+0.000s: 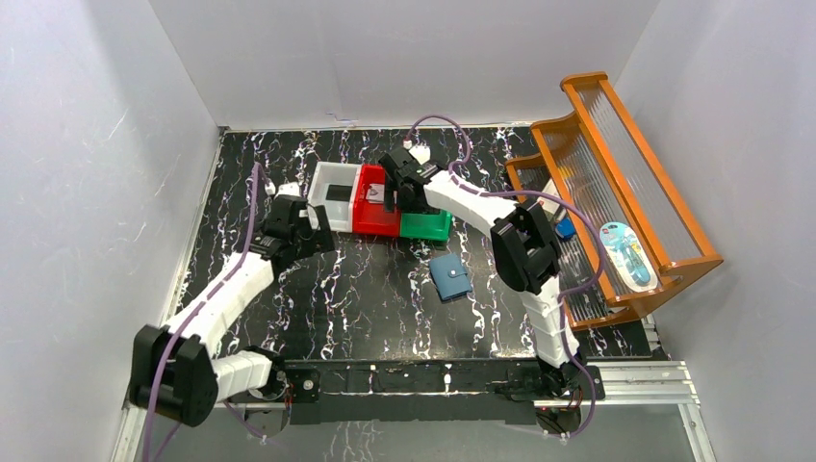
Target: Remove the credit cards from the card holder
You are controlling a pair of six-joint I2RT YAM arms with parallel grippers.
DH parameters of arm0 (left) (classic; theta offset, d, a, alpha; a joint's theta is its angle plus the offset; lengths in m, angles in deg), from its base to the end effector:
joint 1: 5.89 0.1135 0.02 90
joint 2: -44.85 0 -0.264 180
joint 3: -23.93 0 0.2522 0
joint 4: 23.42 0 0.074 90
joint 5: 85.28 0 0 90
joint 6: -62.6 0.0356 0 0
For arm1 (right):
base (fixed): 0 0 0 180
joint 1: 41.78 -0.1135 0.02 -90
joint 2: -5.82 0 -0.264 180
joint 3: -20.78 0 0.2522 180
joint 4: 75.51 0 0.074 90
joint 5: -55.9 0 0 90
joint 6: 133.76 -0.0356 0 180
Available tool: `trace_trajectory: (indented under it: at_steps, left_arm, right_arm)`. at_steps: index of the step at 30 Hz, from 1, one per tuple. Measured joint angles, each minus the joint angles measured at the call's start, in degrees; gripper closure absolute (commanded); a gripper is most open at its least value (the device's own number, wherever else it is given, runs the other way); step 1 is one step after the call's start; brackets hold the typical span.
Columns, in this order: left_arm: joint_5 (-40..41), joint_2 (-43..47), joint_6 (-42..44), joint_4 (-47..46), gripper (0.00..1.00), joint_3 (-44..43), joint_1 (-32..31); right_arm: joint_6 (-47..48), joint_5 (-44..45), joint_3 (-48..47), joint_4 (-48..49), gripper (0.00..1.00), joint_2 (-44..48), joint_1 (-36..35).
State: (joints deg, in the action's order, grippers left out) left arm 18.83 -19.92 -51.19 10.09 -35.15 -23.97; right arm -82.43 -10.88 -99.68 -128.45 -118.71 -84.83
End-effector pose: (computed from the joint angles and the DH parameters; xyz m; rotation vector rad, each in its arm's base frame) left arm 0.2332 -0.0670 0.2587 -0.2419 2.2202 -0.1206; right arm 0.3598 0.3169 0.2236 0.0553 2.4526 0.0939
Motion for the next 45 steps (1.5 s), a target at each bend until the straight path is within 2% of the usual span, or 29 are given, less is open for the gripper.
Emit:
trace_trajectory:
  at_steps: [9,16,24,36,45]
  left_arm:
    - [0.5,-14.1,-5.4,5.1,0.02,-1.1,7.1]
    - [0.8,-15.6,-5.2,5.9,0.02,-2.0,11.0]
    - [0.9,-18.4,-3.0,6.0,0.02,-3.3,16.3]
    - [-0.6,-15.6,-1.9,4.4,0.02,-3.0,18.8]
    - [-14.1,-6.6,0.4,-0.5,0.02,0.6,18.7]
  right_arm:
    - [1.8,-0.4,0.0,-1.3,0.08,-2.5,0.0]
    - [2.6,0.7,0.6,-1.3,0.09,-2.3,-0.1]
    - [4.2,0.7,9.8,0.1,0.10,2.8,-0.1]
    - [6.9,3.1,16.4,0.5,0.12,7.6,0.3]
    - [9.6,2.0,17.1,0.9,0.13,9.8,1.0]
